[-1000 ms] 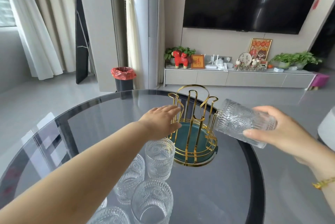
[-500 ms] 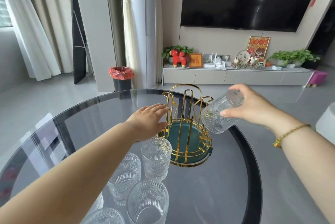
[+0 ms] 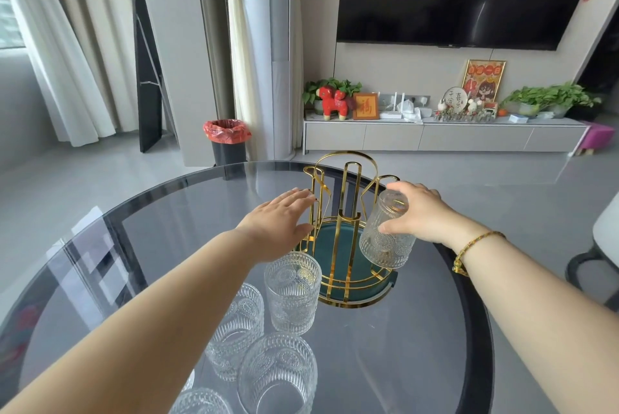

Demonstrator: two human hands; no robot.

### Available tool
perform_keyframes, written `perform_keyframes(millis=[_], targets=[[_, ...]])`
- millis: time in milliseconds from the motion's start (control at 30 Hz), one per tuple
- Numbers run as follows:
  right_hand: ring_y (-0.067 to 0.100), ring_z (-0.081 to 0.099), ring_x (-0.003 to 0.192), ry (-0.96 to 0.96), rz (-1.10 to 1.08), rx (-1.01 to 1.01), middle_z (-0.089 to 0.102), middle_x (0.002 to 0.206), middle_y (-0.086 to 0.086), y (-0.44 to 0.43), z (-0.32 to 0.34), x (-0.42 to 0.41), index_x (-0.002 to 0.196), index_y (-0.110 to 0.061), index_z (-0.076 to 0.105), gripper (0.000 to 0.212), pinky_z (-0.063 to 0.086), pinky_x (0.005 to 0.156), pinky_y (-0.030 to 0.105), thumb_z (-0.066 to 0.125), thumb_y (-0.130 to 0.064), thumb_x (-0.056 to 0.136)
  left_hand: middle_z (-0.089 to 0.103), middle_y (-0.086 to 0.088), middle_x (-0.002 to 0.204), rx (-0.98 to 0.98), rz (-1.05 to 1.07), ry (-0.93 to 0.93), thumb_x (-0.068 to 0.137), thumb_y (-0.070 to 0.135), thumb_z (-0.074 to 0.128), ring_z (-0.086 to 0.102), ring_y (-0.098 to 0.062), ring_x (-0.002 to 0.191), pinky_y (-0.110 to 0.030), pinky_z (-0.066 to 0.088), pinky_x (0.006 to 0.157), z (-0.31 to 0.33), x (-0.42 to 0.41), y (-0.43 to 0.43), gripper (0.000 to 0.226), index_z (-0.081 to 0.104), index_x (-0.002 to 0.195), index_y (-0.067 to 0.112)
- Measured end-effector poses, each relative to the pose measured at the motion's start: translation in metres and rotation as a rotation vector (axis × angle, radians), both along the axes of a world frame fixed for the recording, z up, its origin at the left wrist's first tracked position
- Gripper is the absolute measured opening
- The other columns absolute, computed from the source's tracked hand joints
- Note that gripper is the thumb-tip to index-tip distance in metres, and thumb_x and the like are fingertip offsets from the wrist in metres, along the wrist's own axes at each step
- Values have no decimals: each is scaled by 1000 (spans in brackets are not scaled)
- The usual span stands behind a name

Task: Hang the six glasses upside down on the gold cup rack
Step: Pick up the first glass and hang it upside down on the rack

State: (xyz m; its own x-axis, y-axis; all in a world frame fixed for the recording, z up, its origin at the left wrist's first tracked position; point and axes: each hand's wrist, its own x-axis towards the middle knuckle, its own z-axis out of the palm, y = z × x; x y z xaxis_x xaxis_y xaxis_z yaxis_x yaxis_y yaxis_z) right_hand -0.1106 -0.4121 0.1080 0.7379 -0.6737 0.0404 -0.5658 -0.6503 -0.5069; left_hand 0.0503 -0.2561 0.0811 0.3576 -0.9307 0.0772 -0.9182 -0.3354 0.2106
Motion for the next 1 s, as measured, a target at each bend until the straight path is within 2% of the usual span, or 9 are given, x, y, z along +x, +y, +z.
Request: perform_keyframes(millis=[600, 833, 967, 1000], targets=[[26, 20, 127, -57, -22, -57, 35, 139, 7, -5, -12, 2, 132, -24, 32, 74, 29, 101, 39, 69, -31, 69, 8, 4, 155, -44, 19, -5, 93, 32, 34, 1, -15, 143, -35, 2, 116, -4, 3, -3, 53, 12, 141, 25], [17, 25, 120, -417, -14, -323, 45, 129, 6, 29, -7, -21, 118, -19, 50, 53, 17, 93, 23, 70, -24, 69, 12, 3, 155, -118, 35, 15, 93, 36, 32, 5, -13, 142, -32, 4, 116, -2, -10, 19, 53, 13, 141, 24], [11, 29, 115, -514, 66, -254, 48, 122, 0, 69, -24, -34, 115, -16, 53, 52, 20, 98, 21, 72, -17, 67, 24, 2, 151, -285, 37, 20, 92, 33, 36, 12, -13, 141, -27, 7, 113, 12, -15, 56, 49, 24, 139, 21], [7, 30, 111, -539, 89, -222, 48, 118, -3, 80, -31, -36, 115, -15, 53, 52, 20, 98, 16, 72, -15, 66, 28, 1, 150, -324, 38, 19, 92, 32, 38, 14, -13, 141, -27, 8, 113, 15, -16, 67, 48, 28, 137, 20]])
